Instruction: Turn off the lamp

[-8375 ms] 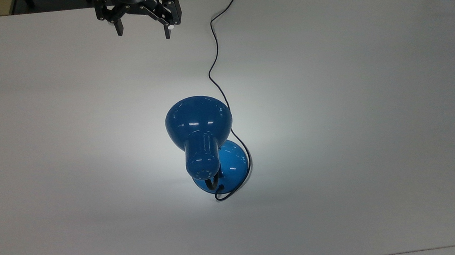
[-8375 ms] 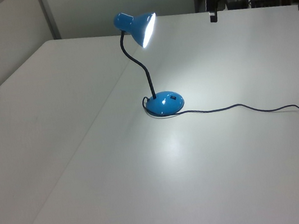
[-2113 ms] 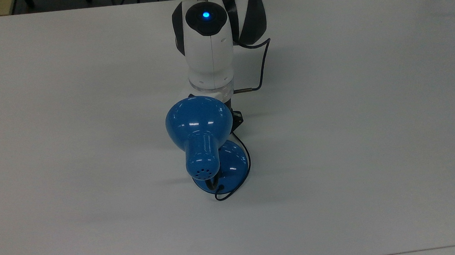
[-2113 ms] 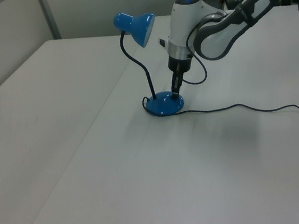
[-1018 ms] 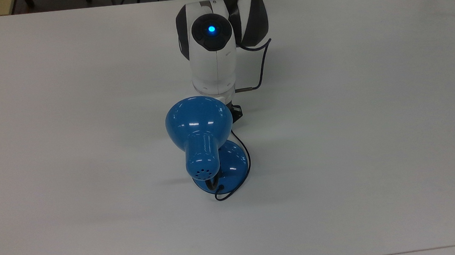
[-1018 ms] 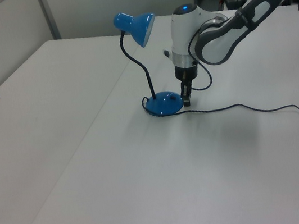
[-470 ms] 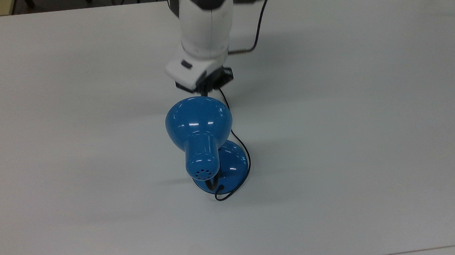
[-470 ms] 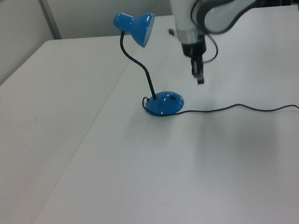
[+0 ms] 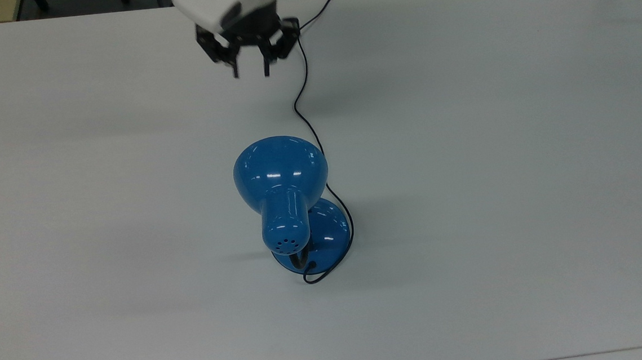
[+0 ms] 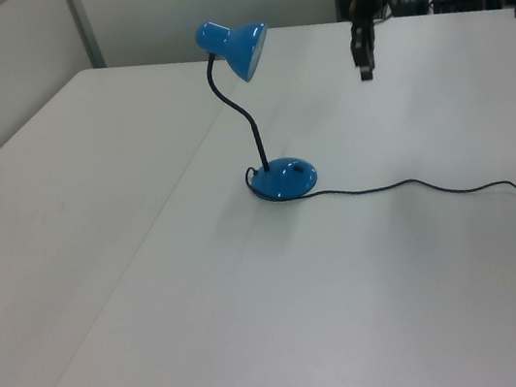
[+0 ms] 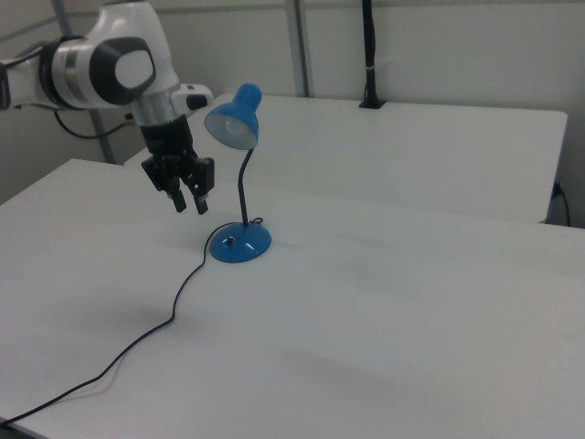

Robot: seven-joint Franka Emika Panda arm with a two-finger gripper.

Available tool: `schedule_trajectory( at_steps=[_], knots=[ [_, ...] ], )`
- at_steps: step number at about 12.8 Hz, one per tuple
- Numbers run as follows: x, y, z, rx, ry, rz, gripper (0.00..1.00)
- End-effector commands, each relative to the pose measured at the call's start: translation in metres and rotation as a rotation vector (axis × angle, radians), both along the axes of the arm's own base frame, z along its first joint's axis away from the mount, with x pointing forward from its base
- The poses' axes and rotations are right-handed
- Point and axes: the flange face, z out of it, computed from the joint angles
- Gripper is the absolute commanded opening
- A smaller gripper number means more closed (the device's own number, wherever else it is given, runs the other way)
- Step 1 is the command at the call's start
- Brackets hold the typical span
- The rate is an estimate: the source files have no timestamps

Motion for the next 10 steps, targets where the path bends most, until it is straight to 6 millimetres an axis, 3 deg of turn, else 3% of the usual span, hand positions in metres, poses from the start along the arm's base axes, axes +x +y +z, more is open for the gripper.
schedule_trajectory(
  at_steps=[1, 5, 10],
  knots=[
    [-0.018, -0.017, 0.022, -0.013, 0.013, -0.045, 1.0],
    [-0.032, -0.042, 0.052, 0.002, -0.018, -0.096, 1.0],
    [-0.029, -0.048, 0.053, 0.003, -0.018, -0.106, 1.0]
  ],
)
